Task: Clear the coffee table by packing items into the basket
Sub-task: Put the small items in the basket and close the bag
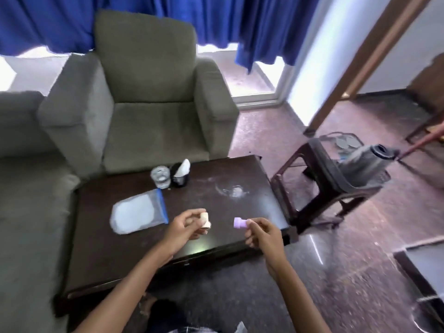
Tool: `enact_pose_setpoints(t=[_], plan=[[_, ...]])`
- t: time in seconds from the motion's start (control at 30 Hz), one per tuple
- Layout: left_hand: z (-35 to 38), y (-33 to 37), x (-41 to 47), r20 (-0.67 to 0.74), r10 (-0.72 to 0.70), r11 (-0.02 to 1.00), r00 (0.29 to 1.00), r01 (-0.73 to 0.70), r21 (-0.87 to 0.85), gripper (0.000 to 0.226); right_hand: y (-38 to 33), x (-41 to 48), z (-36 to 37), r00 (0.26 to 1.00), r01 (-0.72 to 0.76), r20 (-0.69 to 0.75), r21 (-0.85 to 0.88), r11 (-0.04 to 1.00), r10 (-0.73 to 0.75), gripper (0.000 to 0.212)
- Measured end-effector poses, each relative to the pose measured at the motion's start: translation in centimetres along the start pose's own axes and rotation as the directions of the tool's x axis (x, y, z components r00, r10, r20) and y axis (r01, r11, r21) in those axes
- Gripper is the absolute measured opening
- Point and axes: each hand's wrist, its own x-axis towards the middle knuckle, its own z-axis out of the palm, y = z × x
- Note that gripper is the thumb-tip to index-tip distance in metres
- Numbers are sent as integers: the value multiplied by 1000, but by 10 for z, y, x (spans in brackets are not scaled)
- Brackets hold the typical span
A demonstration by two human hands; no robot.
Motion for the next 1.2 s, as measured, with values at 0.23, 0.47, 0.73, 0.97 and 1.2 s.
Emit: enact_pose_setpoints(t=[0.23,0.47,0.73,0.97,1.2], plan=[[133,25,19,127,69,996,990,-75,43,13,1,-5,-129,987,28,-158,152,988,-3,17],[236,44,69,236,12,997,972,-29,69,14,-22,32,-215,960,69,-282,238,969,1,11],[339,79,166,282,-13,998,959,-5,66,15,-62,113,-317,930,74,-367,237,969,19,11],[415,118,239,313,5,998,950,-23,51,11,-110,188,-405,906,129,-423,209,969,-29,4],[475,158,316,195,-5,1000,981,7,-10,19,-159,296,-475,878,197,-470,179,964,-92,3]])
